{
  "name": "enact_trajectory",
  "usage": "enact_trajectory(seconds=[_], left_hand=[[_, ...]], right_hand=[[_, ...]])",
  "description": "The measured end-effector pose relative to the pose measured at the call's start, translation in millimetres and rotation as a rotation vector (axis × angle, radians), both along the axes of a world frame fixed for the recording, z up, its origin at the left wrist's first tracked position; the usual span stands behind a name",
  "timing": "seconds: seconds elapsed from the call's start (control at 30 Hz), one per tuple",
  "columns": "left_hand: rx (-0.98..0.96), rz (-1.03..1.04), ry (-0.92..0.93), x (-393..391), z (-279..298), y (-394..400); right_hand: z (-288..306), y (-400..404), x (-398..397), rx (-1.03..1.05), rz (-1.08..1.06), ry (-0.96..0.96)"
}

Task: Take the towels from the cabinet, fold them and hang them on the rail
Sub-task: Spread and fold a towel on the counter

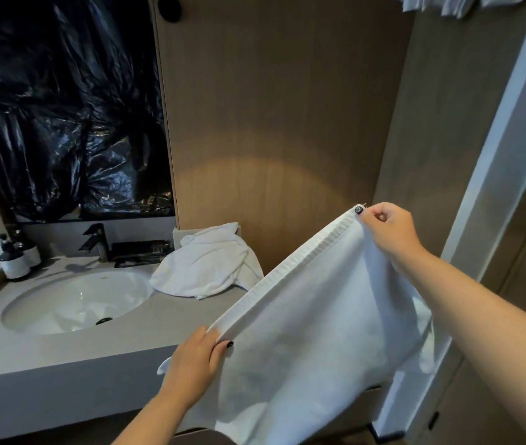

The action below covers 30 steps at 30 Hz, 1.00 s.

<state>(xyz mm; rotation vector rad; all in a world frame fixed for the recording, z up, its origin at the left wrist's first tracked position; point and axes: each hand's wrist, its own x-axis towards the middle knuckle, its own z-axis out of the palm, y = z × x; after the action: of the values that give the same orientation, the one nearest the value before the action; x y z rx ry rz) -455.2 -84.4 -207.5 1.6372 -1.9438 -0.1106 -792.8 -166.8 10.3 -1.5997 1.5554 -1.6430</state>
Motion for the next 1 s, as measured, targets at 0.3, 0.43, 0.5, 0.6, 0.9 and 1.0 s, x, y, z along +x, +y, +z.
enact_trajectory(seconds=[0.3, 0.43, 0.5, 0.6, 0.9, 1.0], left_hand=[[0.068, 0.054, -0.024, 10.4, -10.2, 7.0], [0.048, 0.139, 0.050, 10.9, 14.8, 8.7], [0.063, 0.142, -0.046, 18.0, 29.5, 9.5], [0.039, 0.089, -0.208, 34.5, 52.6, 10.0], [0.010, -0.097, -0.327, 86.3, 74.3, 12.1], [-0.040, -0.028, -0.240, 98.6, 81.2, 15.7]], right_hand=[[-13.3, -24.5, -44.7, 0.055, -0.119, -0.097], [-36.9, -31.7, -61.4, 0.109, -0.158, -0.152], [-51.4, -35.3, -68.7, 0.138, -0.161, -0.178], [-67.9, -38.4, -75.6, 0.169, -0.170, -0.197], [-113.0, -52.0, -60.9, 0.273, -0.130, -0.227], [-127.5, -56.0, -48.5, 0.315, -0.111, -0.238]])
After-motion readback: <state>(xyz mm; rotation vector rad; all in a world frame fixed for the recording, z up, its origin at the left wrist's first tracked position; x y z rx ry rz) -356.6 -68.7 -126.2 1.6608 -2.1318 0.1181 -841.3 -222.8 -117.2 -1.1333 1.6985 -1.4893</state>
